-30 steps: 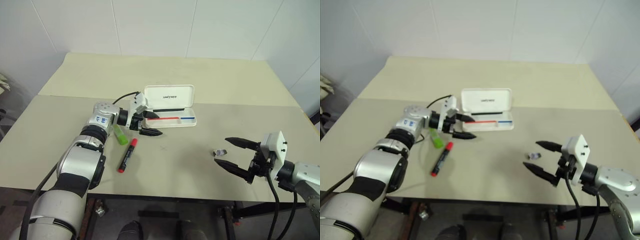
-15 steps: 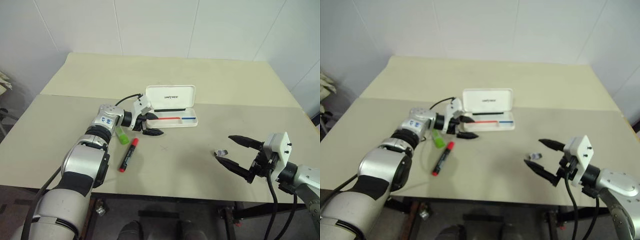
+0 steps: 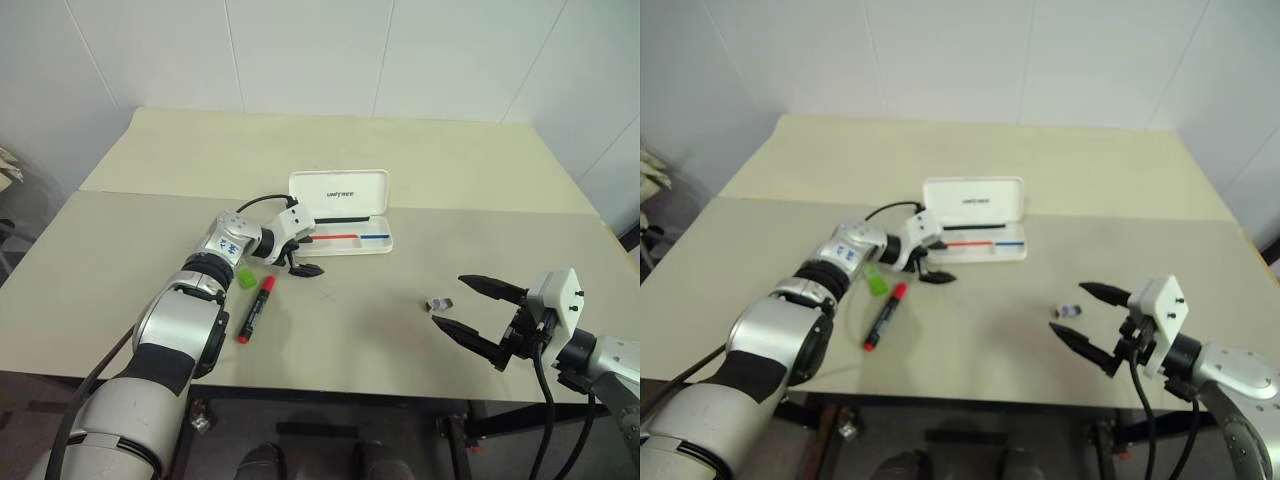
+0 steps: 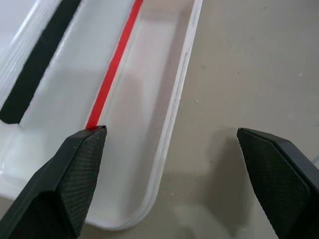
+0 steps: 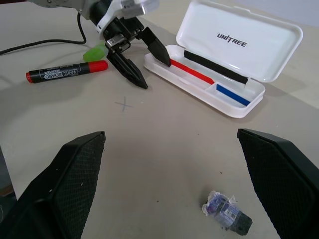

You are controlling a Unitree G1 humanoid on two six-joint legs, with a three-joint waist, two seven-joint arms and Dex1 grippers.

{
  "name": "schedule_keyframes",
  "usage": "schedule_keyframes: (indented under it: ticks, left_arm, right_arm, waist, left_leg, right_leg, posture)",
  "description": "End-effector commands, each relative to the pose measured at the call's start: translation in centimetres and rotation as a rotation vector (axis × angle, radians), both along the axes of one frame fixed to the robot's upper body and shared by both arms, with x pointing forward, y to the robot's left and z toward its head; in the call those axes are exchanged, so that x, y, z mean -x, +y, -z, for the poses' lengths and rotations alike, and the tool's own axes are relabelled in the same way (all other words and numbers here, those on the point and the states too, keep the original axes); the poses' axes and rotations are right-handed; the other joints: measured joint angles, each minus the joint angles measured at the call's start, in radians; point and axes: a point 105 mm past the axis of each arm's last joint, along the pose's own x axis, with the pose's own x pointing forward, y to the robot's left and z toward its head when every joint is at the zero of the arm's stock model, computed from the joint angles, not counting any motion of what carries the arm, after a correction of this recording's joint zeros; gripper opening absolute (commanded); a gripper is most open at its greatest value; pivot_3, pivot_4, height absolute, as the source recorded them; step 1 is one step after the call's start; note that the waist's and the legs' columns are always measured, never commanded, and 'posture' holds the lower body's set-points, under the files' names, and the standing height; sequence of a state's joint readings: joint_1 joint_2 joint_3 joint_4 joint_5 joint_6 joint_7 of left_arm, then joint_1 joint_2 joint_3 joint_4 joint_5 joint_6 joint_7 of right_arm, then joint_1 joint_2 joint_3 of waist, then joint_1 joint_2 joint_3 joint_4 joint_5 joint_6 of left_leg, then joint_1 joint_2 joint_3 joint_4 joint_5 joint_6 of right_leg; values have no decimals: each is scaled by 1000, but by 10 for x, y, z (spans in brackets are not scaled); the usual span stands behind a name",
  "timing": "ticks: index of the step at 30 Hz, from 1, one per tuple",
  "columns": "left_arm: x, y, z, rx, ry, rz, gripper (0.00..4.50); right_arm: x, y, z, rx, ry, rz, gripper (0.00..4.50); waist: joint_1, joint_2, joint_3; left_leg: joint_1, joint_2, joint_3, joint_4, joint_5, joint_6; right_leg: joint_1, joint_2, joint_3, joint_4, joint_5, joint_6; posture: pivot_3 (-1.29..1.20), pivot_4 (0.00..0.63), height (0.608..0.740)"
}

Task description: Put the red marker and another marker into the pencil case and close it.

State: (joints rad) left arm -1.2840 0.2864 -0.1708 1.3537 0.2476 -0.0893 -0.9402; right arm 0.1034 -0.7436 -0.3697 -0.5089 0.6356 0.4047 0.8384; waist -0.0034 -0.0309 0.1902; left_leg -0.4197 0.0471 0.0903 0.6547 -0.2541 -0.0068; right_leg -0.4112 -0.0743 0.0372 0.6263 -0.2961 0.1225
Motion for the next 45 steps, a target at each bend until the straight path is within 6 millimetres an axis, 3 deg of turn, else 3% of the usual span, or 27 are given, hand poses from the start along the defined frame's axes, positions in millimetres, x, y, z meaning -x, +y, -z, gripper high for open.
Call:
schedule_keyframes:
  ticks: [1,13,20,32,41,45]
  left_arm:
    - [-1,6,10,-31,16,-40,3858]
    - [-4,-4,-6,29,-28,-24,14]
    - [1,-2,-27,52,-76,80,14]
    - [26,8,-62,100,-102,359,14]
    - [54,2,-51,37,-99,575,14]
    - [70,-7,-36,21,-106,603,14]
  right_arm:
    - [5,-1,-15,15,-54,-1,4500]
    - [0,-4,-22,42,-61,-22,4500]
    - [-6,-4,-23,50,-61,-49,4500]
    - [-26,-3,-30,64,-59,-121,4500]
    - [-16,-7,-24,72,-16,-176,4500]
    - [-12,-20,-21,91,13,-148,4500]
  waist:
    - [-2,0,0]
    - [1,0,0]
    - [2,0,0]
    - [2,0,0]
    - [3,0,0]
    - [1,0,0]
  left_leg:
    - [0,0,0,0,0,0]
    - [-1,0,0,0,0,1]
    - [-2,0,0,-1,0,1]
    - [-2,0,0,-1,0,1]
    - [-2,0,1,-1,0,1]
    - [-2,1,0,1,0,1]
  right_leg:
    - [0,0,0,0,1,0]
    - [0,0,0,-1,1,0]
    - [-1,0,0,-2,1,0]
    - [-2,0,0,-1,1,0]
    - [-1,0,0,-1,1,0]
    - [-1,0,1,0,1,0]
  posture:
    - [0,150,740]
    - [0,150,740]
    - [0,150,740]
    - [0,150,740]
    - [0,150,740]
    - [0,150,740]
